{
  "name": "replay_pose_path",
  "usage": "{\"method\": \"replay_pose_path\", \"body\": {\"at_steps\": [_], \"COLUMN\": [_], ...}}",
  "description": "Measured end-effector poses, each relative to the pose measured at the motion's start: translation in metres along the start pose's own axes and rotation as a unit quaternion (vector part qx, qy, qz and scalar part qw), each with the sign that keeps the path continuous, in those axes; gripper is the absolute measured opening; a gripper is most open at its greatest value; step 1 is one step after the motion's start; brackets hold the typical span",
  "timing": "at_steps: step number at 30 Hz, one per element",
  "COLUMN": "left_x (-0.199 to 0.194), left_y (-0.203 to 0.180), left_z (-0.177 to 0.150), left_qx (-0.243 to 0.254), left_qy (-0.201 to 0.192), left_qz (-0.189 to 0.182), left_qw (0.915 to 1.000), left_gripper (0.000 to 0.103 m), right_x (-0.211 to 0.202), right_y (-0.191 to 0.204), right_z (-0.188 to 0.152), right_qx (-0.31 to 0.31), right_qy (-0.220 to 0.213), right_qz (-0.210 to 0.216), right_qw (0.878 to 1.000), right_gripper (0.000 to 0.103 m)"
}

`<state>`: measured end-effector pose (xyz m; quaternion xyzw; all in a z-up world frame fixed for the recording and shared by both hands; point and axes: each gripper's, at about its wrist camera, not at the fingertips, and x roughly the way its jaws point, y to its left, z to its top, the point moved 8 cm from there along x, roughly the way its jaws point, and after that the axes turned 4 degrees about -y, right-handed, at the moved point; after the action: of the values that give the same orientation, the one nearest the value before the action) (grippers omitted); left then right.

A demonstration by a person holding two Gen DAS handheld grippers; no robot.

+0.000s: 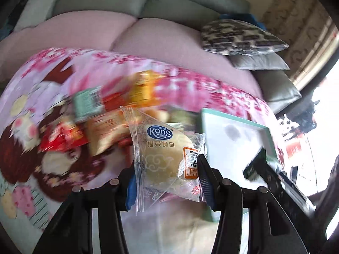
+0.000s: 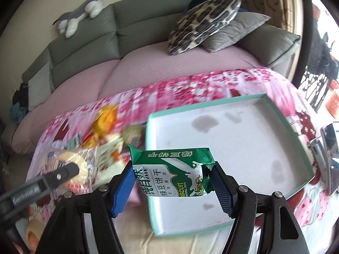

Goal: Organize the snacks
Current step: 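Carry the biscuit pack and bun into the tray and open both tools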

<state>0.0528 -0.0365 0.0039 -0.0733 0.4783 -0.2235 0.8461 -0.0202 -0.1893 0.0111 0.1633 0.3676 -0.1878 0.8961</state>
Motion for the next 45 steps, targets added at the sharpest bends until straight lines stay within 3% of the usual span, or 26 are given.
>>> {"method": "replay_pose_path", "body": {"at_steps": [5, 13, 20, 28, 30, 32, 39, 41, 45], "left_x": [0.021, 0.078, 0.127, 0.155, 0.157, 0.157, 0.147, 0.142, 0.136], "left_y": [-0.049, -0.109, -0.132, -0.151, -0.153, -0.154, -0.153, -0.15, -0.141], "left_z": [0.016, 0.026, 0.023, 0.03, 0.031, 0.031, 0.033, 0.036, 0.042], "left_qx": [0.04, 0.081, 0.08, 0.082, 0.083, 0.082, 0.088, 0.086, 0.084], "left_qy": [-0.001, 0.03, 0.067, 0.071, 0.068, 0.066, 0.057, 0.053, 0.043], "left_qz": [-0.029, -0.055, -0.064, -0.067, -0.063, -0.064, -0.057, -0.05, -0.028], "left_qw": [0.9988, 0.9947, 0.9925, 0.9919, 0.9922, 0.9923, 0.9928, 0.9936, 0.9952], "left_gripper": [0.052, 0.053, 0.053, 0.053, 0.057, 0.07, 0.071, 0.084, 0.087], "right_x": [0.014, 0.04, 0.053, 0.07, 0.071, 0.07, 0.071, 0.071, 0.074], "right_y": [-0.04, -0.1, -0.132, -0.161, -0.166, -0.168, -0.168, -0.166, -0.165], "right_z": [0.025, 0.043, 0.055, 0.057, 0.056, 0.056, 0.055, 0.056, 0.056], "right_qx": [0.039, 0.077, 0.087, 0.105, 0.108, 0.107, 0.104, 0.103, 0.096], "right_qy": [-0.001, 0.006, -0.003, 0.006, 0.009, 0.007, 0.015, 0.012, 0.015], "right_qz": [-0.034, -0.071, -0.09, -0.108, -0.113, -0.116, -0.114, -0.109, -0.104], "right_qw": [0.999, 0.994, 0.992, 0.988, 0.988, 0.988, 0.988, 0.989, 0.99], "right_gripper": [0.072, 0.073, 0.073, 0.073, 0.073, 0.073, 0.073, 0.075, 0.082]}}
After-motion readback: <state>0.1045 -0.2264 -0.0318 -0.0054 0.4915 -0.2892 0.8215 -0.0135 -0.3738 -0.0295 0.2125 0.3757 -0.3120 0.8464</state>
